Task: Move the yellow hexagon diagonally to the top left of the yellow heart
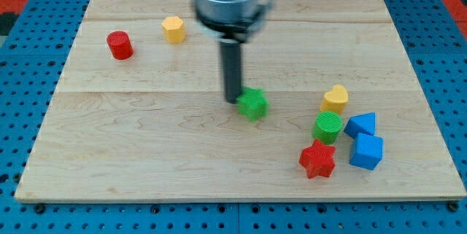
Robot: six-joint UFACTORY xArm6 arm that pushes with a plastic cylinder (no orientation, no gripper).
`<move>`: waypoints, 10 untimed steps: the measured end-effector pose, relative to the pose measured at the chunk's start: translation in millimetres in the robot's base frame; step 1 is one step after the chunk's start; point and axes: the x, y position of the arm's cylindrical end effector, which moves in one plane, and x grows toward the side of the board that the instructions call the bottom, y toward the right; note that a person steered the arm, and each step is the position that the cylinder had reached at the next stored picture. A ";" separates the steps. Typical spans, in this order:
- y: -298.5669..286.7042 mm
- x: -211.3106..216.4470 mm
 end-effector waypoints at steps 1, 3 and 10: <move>9.2 -1.5; -53.9 -141.4; -100.8 -153.2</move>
